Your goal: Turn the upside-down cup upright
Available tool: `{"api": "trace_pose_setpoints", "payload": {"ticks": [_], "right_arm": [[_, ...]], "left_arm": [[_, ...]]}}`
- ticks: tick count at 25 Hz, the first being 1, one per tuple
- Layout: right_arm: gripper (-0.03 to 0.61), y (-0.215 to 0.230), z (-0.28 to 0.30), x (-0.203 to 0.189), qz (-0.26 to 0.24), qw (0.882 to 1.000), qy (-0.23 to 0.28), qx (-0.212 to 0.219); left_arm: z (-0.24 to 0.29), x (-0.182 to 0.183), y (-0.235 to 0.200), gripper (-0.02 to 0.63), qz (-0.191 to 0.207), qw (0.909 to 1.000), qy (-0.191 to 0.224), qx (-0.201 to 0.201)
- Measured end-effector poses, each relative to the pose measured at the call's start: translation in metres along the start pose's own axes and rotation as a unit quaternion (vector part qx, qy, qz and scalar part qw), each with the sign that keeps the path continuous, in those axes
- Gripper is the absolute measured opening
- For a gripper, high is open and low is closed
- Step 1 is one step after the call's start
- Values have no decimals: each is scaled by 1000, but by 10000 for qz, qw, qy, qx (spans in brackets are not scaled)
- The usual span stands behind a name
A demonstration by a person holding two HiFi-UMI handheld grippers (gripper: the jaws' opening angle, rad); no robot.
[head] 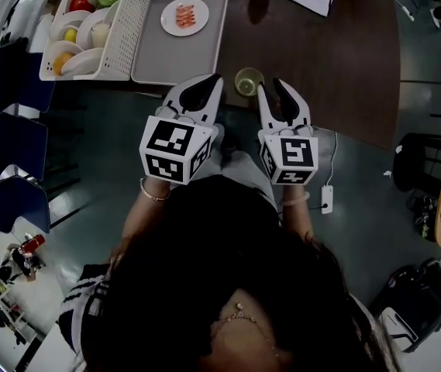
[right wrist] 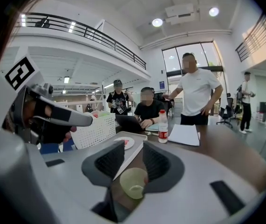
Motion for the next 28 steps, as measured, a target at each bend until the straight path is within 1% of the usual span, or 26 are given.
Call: {"api": "trace_pose_setpoints", "payload": {"ticks": [9,17,23,28], "right_arm": [[230,1,32,-17,40,9994,-353,39],[322,2,59,-35,74,9977,-665,109],[347,1,76,-47,85,9959,-877,195],[361,1,87,-57,195,9940,-1048,229]], "left_arm": [[7,-1,-20,3,-49,9999,-139,-17],[14,-8,-32,2,-121,9993,-350,-45],[20,-8,-37,2,-125,9988,-456,-85],[24,-10,-39,2,-125,9983,-560,-130]]}}
Point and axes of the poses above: the fingertips, and each gripper's own axes: z forward along the fingers, y to its right, x out of its top, the point moved 10 cm from there along -z, backward along the fingers, and after that the axes turned 15 degrees about -y, right-handed, at the moved point
